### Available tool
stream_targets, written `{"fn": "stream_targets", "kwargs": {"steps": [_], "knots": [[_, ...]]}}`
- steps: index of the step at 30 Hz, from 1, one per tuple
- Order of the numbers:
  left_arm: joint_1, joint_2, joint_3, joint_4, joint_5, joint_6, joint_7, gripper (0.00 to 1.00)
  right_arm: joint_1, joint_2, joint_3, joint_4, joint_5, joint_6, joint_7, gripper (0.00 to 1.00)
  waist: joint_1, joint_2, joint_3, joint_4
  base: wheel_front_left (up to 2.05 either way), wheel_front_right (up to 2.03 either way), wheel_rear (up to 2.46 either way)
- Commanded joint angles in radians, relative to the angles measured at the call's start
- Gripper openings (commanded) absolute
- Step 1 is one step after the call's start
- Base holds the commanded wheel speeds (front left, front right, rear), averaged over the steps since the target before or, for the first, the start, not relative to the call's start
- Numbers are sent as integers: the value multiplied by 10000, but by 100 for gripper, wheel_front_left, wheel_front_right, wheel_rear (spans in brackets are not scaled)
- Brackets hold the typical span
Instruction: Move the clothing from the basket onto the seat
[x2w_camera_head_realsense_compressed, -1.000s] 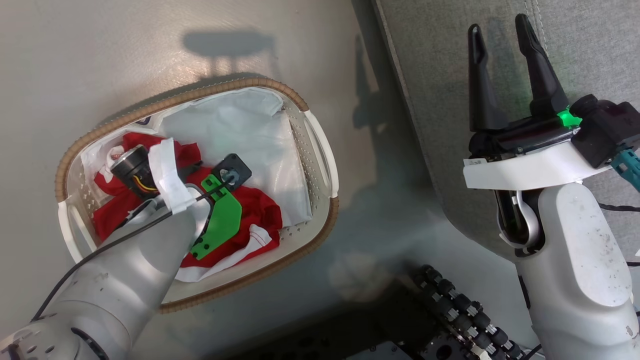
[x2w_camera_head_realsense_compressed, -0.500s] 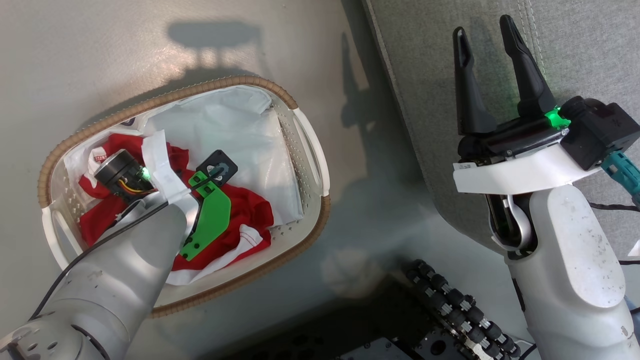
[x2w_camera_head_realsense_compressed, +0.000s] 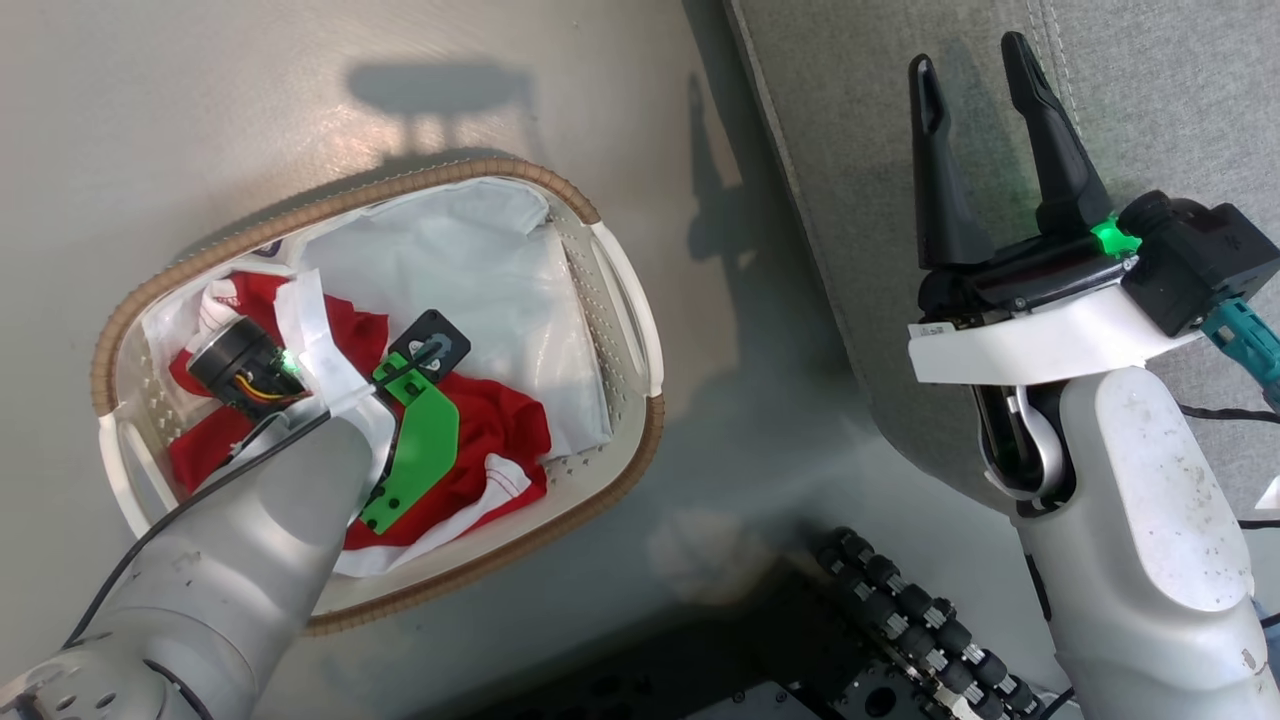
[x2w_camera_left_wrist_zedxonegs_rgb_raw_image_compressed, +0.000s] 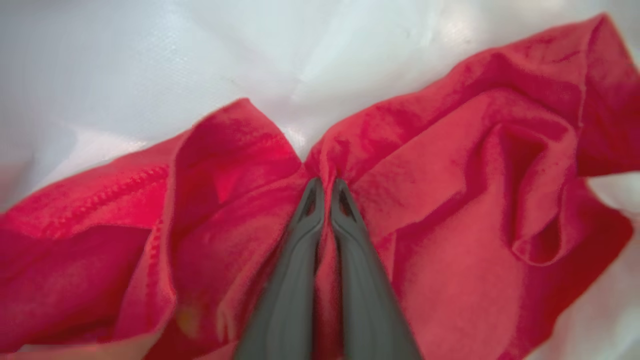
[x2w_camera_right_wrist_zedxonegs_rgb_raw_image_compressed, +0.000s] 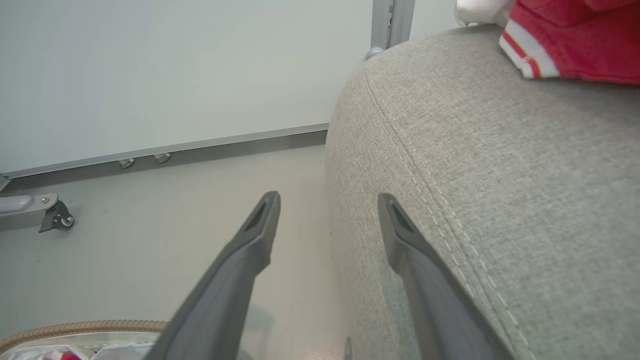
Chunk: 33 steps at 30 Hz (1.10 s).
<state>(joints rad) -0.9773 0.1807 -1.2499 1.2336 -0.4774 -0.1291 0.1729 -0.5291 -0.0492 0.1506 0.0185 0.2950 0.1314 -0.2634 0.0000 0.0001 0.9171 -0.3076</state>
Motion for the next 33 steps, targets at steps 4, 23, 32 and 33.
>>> {"fn": "stream_targets", "kwargs": {"steps": [4,23,32,33], "knots": [[216,81,-5,-208,-141,-27,-673,0,57,-25,-126,139,-146,-14,-21,100,0,-1,-402,210,0,0,0],[959,153,502,-1615,-863,118,-3903,0,1015,-31,-619,800,-1209,-14,-21,100,0,-1,-3453,1430,0,0,0],[1261,474,820,-3393,-911,337,-4360,0,2040,-33,-773,1267,-1762,-14,-21,100,0,-1,-5549,1933,0,0,0],[1291,535,865,-3602,-906,376,-4371,0,2136,-32,-780,1319,-1776,-14,-21,100,0,-1,-5755,1949,0,0,0]]}}
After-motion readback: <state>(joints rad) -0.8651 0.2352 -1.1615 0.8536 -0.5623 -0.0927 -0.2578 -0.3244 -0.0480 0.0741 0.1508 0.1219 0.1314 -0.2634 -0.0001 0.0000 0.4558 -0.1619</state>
